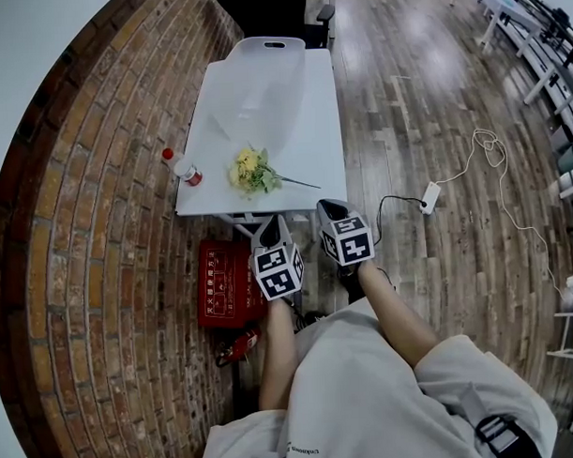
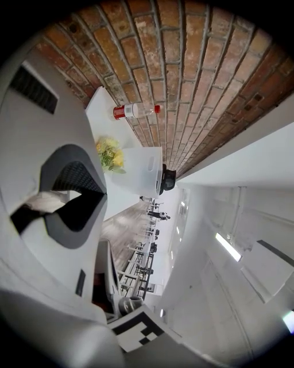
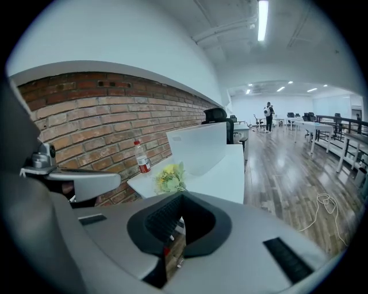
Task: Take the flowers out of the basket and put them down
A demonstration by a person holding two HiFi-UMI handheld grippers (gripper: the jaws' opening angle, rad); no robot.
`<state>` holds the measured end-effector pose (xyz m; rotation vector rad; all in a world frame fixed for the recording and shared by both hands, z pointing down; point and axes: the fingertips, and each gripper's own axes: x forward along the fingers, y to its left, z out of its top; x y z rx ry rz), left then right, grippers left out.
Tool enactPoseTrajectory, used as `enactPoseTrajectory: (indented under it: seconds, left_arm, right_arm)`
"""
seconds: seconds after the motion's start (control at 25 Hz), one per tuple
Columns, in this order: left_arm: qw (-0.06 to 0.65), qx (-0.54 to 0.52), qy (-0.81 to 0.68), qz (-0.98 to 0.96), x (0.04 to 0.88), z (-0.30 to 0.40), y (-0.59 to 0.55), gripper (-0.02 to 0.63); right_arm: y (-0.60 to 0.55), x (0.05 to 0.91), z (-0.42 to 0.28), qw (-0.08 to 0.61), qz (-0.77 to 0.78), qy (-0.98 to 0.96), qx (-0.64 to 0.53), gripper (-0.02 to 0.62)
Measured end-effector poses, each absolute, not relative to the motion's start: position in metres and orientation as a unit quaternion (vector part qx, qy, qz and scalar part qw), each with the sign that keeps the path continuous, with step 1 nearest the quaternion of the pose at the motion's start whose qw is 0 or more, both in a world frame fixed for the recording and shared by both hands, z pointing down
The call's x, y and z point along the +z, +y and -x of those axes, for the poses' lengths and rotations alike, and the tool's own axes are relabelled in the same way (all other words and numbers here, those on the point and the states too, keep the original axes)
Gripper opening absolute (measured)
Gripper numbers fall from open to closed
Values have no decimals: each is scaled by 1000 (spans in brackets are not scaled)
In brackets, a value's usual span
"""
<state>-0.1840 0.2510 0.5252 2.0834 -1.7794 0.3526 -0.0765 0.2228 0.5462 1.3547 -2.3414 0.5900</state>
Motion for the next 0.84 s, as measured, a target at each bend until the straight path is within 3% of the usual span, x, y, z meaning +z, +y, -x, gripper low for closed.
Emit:
enactPoseTrajectory:
  seconds: [0.84]
  left_arm:
    - [192,110,-648,-729,532,185,248,26]
  right_arm:
    - [218,548,88,179,-470,-842,197,9]
